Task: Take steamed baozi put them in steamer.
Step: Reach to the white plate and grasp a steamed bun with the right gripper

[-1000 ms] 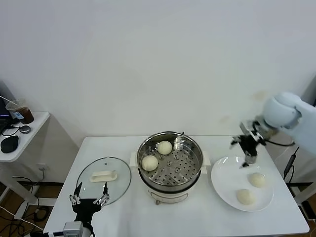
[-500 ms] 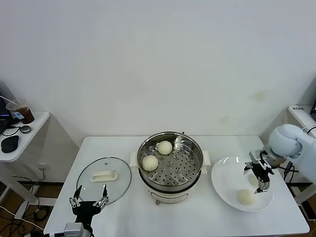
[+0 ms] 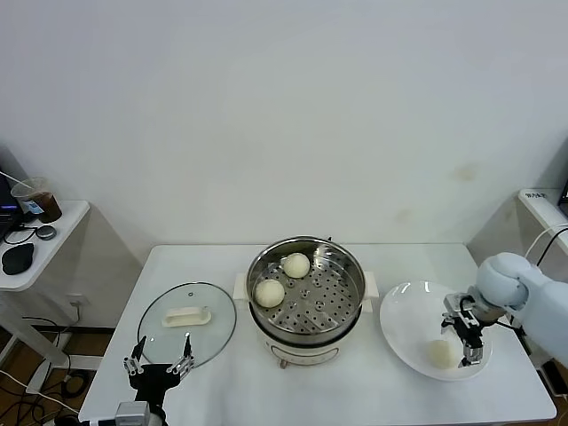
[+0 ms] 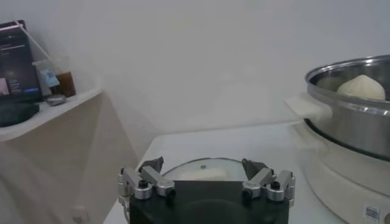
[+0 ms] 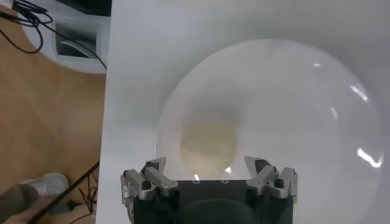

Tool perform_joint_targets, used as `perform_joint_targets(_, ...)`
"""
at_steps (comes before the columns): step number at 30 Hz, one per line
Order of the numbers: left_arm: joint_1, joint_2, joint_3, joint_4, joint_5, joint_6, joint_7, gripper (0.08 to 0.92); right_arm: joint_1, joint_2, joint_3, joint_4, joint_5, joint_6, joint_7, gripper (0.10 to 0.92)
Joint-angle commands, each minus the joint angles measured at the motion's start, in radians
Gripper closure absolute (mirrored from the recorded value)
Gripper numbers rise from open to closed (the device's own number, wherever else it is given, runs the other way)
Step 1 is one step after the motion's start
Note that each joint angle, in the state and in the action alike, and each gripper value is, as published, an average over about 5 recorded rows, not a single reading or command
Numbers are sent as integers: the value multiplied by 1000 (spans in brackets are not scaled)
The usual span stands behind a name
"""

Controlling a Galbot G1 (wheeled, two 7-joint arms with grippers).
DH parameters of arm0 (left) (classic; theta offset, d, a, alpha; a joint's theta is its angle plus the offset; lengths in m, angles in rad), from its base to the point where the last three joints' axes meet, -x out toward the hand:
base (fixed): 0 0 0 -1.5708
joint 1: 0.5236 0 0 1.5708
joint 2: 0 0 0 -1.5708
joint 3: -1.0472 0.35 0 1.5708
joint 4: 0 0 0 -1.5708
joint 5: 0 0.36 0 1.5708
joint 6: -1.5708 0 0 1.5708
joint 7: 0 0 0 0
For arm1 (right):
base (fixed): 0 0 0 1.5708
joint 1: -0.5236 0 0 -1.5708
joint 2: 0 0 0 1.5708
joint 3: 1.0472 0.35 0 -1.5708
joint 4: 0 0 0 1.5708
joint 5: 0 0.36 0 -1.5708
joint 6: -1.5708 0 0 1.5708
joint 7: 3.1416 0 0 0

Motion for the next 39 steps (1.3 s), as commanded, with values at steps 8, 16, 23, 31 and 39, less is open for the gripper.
perform_joint_targets(8, 0, 0, 5, 4, 4, -1, -2, 177, -66, 54, 43, -55, -44, -14, 30, 203)
perform_joint_targets(16, -1, 0, 7, 5, 7, -1, -3, 177, -65, 67, 39, -66, -47, -16, 31, 203)
perform_joint_targets(23, 0, 2, 6, 5, 8, -2, -5, 177, -65, 69, 40, -75, -43, -17, 34, 283)
perform_joint_targets(31, -8, -1, 9, 7, 8, -3, -2, 177, -54, 50, 44, -68, -32, -18, 27, 488)
perform_joint_targets(39, -22, -6, 17, 10, 8, -3, -3, 177, 119, 26, 5, -57, 49, -34, 17, 549)
